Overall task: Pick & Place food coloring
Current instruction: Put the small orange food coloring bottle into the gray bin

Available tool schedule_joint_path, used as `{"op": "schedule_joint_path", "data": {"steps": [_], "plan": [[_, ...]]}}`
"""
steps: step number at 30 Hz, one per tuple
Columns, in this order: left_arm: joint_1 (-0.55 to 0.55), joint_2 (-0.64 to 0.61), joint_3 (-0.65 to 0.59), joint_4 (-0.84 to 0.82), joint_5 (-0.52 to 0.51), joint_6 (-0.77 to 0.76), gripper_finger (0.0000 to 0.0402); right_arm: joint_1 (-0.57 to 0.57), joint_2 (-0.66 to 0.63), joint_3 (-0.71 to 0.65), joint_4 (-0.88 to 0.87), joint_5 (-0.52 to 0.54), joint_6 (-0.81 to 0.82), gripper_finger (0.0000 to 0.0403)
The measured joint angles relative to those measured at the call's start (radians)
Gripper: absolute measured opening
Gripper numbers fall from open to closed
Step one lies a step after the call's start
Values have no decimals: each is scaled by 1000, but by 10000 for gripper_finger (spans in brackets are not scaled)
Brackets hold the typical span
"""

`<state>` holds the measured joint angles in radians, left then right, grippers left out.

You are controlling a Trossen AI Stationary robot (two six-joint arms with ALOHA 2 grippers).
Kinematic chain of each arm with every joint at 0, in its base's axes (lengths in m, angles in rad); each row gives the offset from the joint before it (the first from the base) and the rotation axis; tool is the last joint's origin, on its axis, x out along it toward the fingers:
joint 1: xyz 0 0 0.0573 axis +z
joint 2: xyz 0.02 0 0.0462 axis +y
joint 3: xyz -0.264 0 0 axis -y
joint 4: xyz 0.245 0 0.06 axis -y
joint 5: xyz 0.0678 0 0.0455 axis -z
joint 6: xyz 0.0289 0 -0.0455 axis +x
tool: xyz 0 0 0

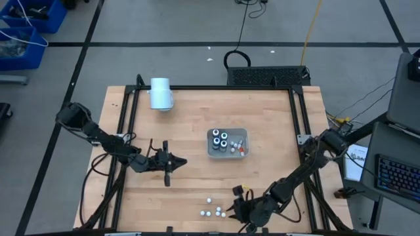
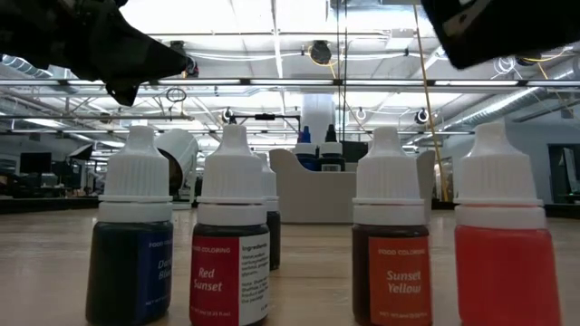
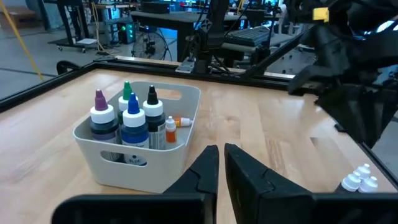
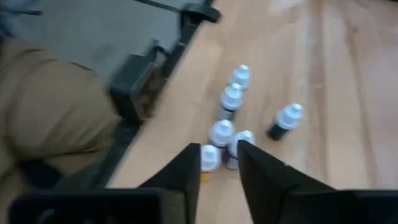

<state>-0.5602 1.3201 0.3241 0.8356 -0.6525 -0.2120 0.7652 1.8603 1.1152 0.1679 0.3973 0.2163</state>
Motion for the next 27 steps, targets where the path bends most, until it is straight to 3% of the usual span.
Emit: {"op": "schedule_joint_path", "data": {"steps": [3,10,15,27], "plan": [[0,0,0,-1,0,5,33,-6,22,0,12,51,13,135],[0,0,0,-2,0,7,12,-6,60,0,70,47,16,182],[0,0,0,-3,0,7,6,-6,90,0,107,38,30,191],[0,0,0,-3,0,7,52,-10,122,0,157,25,115,189]]}}
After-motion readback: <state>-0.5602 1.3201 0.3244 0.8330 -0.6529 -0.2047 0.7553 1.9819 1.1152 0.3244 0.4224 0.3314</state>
